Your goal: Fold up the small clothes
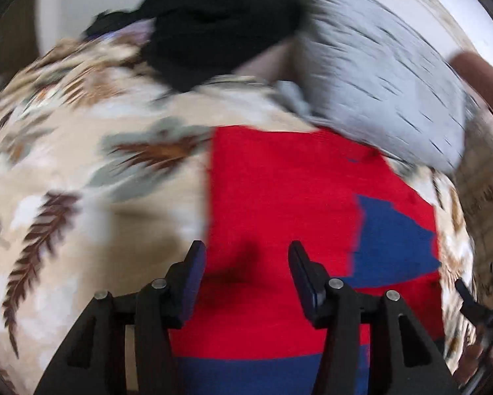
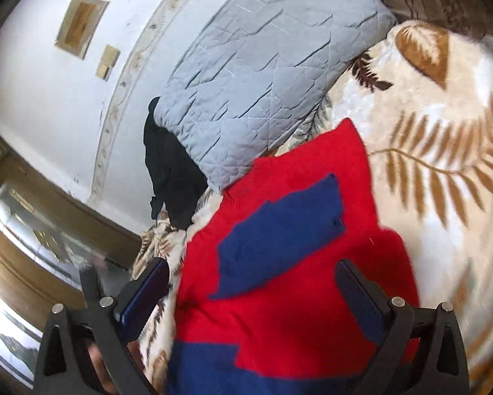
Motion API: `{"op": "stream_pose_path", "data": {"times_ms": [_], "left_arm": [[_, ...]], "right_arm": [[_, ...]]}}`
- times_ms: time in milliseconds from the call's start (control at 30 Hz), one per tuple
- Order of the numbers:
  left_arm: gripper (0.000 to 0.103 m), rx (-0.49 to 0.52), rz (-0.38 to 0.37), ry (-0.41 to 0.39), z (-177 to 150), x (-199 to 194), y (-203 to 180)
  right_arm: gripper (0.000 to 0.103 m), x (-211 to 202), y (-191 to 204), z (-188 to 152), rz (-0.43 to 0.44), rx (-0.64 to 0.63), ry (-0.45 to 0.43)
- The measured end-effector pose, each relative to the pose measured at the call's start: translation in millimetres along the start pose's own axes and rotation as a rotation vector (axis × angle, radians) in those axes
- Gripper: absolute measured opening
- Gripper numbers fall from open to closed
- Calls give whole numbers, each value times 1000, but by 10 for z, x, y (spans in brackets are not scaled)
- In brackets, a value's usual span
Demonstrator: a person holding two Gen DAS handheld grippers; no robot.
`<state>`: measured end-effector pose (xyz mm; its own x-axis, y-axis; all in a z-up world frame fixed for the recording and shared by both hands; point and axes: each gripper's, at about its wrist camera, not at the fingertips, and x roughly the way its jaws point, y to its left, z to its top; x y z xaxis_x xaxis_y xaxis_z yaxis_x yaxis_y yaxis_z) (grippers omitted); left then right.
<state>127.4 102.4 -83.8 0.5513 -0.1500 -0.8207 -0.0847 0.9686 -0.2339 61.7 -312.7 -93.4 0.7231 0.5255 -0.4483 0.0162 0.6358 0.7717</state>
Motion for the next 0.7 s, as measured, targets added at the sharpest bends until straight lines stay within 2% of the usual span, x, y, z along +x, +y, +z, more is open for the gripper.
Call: {"op": "stream_pose_path", "data": {"times_ms": [100,167,200,233,267,333,367,400,467,533,567,600,633,667,700], "left_arm": [[53,-64,-7,-4,-65,-17,299],[53,-81,-21,-12,-97,-23,384],[53,-87,-28,-15,-104,-32,385],[53,-90,-34,-15,-111,-15,401],[53,-92,-46,-13,-86,10,394],[53,-90,-62,-15,-40,80,370],[53,-83,-72,-16,-33,97,340],[53,-78,-75,-15,-11,138,326],[53,-60,-58,5,2,260,297],[53,-48,-13,63,-15,462,304],[53,-39,-6,58,-25,490,301],[53,-21,5,44,-24,444,267],[53,-10,15,38,-19,386,238],[53,-5,17,18,-11,320,222],[53,0,16,-25,7,228,201]], "right_arm": [[102,224,-46,211,-56,37,21],[102,426,-91,357,-156,33,60],[101,493,-86,399,-176,18,76],[99,589,-78,437,-220,-17,103],[93,667,-83,453,-262,-42,130],[67,857,-79,440,-344,-99,207],[16,917,-61,431,-397,-132,236],[8,945,5,412,-455,-188,245],[8,866,183,399,-486,-271,194],[8,788,281,388,-507,-318,131],[15,825,219,378,-555,-319,133],[28,887,113,368,-613,-310,167],[31,903,12,370,-638,-280,192],[33,834,-63,380,-602,-237,179],[57,779,-59,393,-581,-225,156]]}}
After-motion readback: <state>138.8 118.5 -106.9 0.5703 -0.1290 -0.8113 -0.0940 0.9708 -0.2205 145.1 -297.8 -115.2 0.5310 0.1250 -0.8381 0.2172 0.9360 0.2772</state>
